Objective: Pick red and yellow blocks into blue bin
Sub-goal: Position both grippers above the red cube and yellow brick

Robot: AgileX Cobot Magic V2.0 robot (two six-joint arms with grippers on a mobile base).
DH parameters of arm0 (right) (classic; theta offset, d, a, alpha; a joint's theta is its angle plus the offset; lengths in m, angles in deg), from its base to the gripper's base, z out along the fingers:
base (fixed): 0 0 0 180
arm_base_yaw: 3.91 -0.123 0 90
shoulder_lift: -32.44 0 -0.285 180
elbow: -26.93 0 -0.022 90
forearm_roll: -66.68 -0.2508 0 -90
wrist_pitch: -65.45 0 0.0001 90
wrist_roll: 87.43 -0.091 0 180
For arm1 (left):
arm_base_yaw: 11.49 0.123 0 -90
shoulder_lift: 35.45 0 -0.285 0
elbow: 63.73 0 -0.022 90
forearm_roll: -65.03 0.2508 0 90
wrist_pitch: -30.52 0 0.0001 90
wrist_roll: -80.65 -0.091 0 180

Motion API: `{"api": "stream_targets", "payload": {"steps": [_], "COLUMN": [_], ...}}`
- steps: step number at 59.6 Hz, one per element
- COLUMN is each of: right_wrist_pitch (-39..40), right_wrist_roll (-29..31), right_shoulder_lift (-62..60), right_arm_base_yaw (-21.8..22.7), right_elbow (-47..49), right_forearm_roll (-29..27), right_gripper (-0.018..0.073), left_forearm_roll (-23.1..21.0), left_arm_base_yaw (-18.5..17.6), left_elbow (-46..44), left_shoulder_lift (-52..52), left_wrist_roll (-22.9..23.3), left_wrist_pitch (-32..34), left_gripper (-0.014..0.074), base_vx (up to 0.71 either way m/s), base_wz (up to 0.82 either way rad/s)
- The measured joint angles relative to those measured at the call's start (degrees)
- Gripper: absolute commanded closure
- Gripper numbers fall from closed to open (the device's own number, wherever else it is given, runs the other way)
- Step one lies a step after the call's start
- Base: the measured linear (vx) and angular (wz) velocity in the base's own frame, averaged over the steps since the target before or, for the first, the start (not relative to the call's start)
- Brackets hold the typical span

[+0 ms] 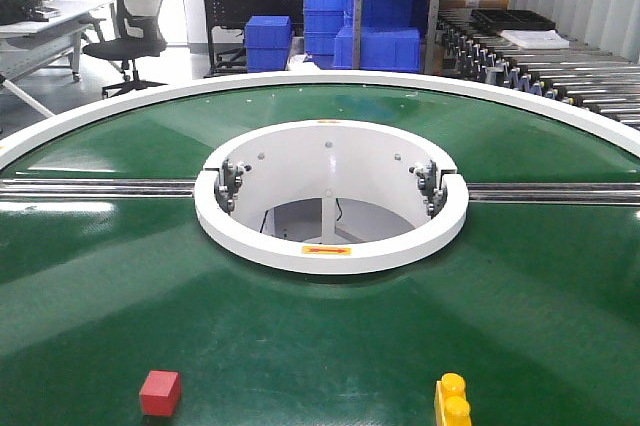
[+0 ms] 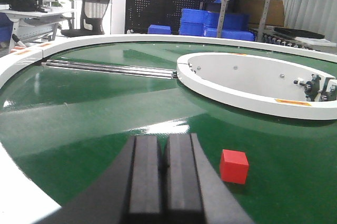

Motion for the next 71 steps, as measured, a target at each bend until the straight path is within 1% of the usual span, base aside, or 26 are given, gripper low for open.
{"api": "stream_targets", "payload": {"steps": [33, 38, 43, 46, 50, 54, 59, 65, 71], "right_wrist_pitch": [0.2, 3.0, 8.7, 9.2, 7.1, 3.5, -1.2, -9.1, -17.6], "right_wrist_roll": [0.0, 0.0, -0.6, -1.1, -1.8, -1.8, -1.8, -1.4, 0.0], "right_shoulder_lift": [0.0, 0.0, 0.0, 0.0, 0.0, 0.0, 1.9, 7.0, 13.2], "right_arm_base_yaw": [0.0, 0.0, 0.0, 0.0, 0.0, 0.0, 0.0, 0.0, 0.0], "right_elbow": [0.0, 0.0, 0.0, 0.7, 3.6, 8.5, 15.7, 23.5, 30.6], "right_forearm_roll": [0.0, 0.0, 0.0, 0.0, 0.0, 0.0, 0.0, 0.0, 0.0], "right_gripper": [0.0569, 0.0569, 0.0569, 0.0569, 0.0569, 0.0569, 0.0569, 0.0569, 0.0569], "left_forearm_roll": [0.0, 0.0, 0.0, 0.0, 0.0, 0.0, 0.3, 0.8, 1.4], "left_arm_base_yaw": [0.0, 0.0, 0.0, 0.0, 0.0, 0.0, 0.0, 0.0, 0.0], "left_elbow": [0.0, 0.0, 0.0, -0.2, -2.2, -5.4, -10.8, -18.7, -26.8], "left_shoulder_lift": [0.0, 0.0, 0.0, 0.0, 0.0, 0.0, 0.0, 2.4, 7.7], "left_wrist_roll": [0.0, 0.0, 0.1, 0.6, 1.9, 2.7, 2.7, 2.7, 1.6], "left_wrist_pitch": [0.0, 0.8, 3.8, 6.1, 7.2, 7.3, 5.9, 0.7, -7.6], "left_gripper": [0.0603, 0.0603, 0.0603, 0.0603, 0.0603, 0.0603, 0.0603, 0.0603, 0.0603], "base_vx": [0.0, 0.0, 0.0, 0.0, 0.0, 0.0, 0.0, 0.0, 0.0], "base_wz": [0.0, 0.0, 0.0, 0.0, 0.0, 0.0, 0.0, 0.0, 0.0]}}
